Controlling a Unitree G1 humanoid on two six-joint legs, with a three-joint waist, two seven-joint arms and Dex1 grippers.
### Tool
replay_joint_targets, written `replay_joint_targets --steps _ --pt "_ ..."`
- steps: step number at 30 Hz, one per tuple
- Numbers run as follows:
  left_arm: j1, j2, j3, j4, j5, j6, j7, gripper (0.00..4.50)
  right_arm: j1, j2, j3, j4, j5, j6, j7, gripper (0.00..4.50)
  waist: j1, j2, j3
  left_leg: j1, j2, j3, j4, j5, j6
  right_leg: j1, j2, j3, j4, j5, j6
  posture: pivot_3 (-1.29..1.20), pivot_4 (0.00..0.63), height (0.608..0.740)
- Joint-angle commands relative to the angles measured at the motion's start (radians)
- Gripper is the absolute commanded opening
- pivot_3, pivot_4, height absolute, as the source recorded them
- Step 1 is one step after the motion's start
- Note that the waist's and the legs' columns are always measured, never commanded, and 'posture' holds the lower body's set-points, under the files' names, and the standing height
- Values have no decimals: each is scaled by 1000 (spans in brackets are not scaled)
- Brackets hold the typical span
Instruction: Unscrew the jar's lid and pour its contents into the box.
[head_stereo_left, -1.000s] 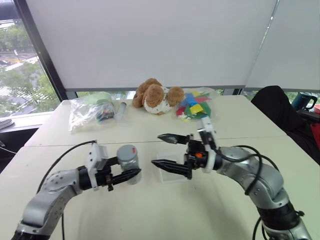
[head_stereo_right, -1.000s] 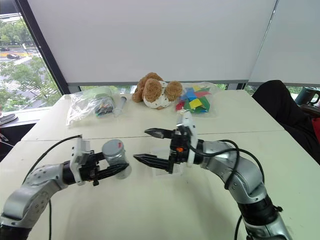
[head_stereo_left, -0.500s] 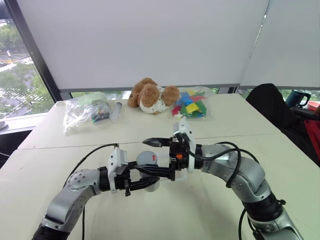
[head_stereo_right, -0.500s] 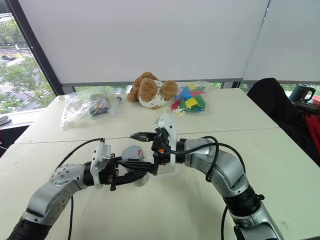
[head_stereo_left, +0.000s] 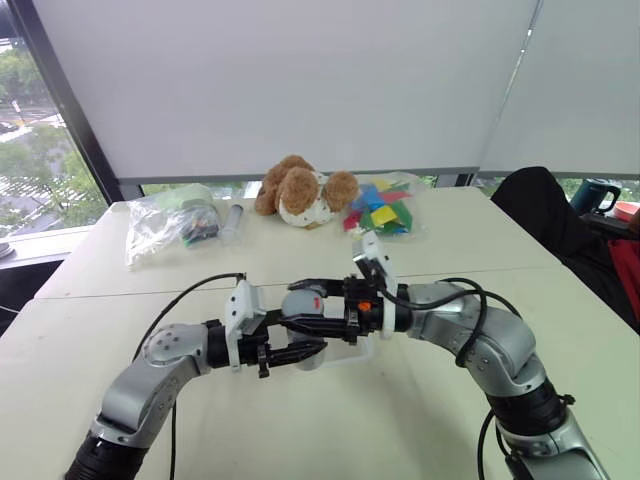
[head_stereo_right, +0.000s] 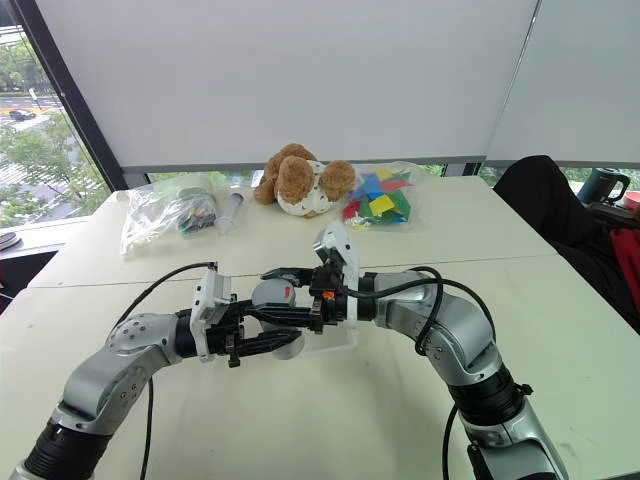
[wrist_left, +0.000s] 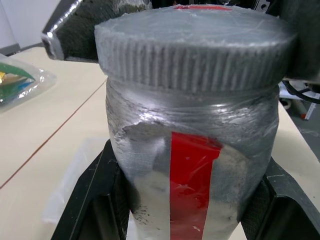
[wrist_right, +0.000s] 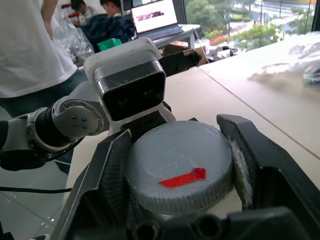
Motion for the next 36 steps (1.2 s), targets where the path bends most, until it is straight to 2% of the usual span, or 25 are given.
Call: replay_joint_targets --steps 1,3,5,8,11,12,16,17,24,29,36 --pt "-55 19 6 -43 -88 27 -83 2070 -39 -49 23 0 57 -82 280 2323 0 0 0 0 0 0 0 0 0 0 0 0 0 0 0 0 150 740" --pt "-61 34 -4 -45 -116 24 -160 2070 -79 -78 33 59 71 -120 446 2323 0 0 0 0 0 1 0 0 0 0 0 0 0 0 0 0 150 740" --pt "-59 42 -17 -42 -126 15 -216 2070 -126 -88 46 122 63 -148 547 2323 -5 0 0 0 0 1 0 0 0 0 0 0 0 0 0 0 150 740" --pt "-49 48 -30 -42 -126 5 -269 2070 -177 -84 64 194 41 -169 628 2323 -4 0 0 1 2 1 0 0 0 0 3 0 0 0 0 0 150 740" --pt "-30 46 -31 -38 -111 -15 -285 2070 -191 -84 67 221 29 -167 635 2323 -2 0 0 1 3 0 0 0 0 -1 3 0 2 0 0 0 150 740" --pt "-23 43 -28 -33 -105 -24 -281 2070 -192 -80 60 224 32 -159 622 2323 -1 0 0 0 3 0 0 0 0 -1 3 0 2 0 0 0 150 740" --pt "15 29 10 -7 -80 -62 -222 2070 -160 -78 -9 193 68 -125 536 4355 0 0 0 0 3 0 0 0 0 -1 3 0 2 0 0 0 150 740" --pt "23 26 19 -2 -75 -70 -206 2070 -147 -84 -25 181 78 -111 521 4472 1 0 0 0 3 -1 0 0 0 -2 3 0 2 0 0 0 150 740" --pt "92 -5 46 62 32 -174 -77 2070 -37 -63 -116 86 65 -75 282 4472 3 0 0 0 3 -1 0 0 0 -2 3 1 2 0 -1 0 150 740" --pt "88 -47 24 88 82 -212 -21 2070 6 -37 -19 20 -67 -113 156 4472 1 0 0 0 3 -1 0 0 0 -3 3 1 2 1 -1 0 150 740" --pt "80 -78 -15 113 110 -256 -30 2070 -45 44 41 73 -143 -122 72 4472 1 0 0 -1 3 0 0 0 0 -4 3 1 3 1 -1 0 150 740"
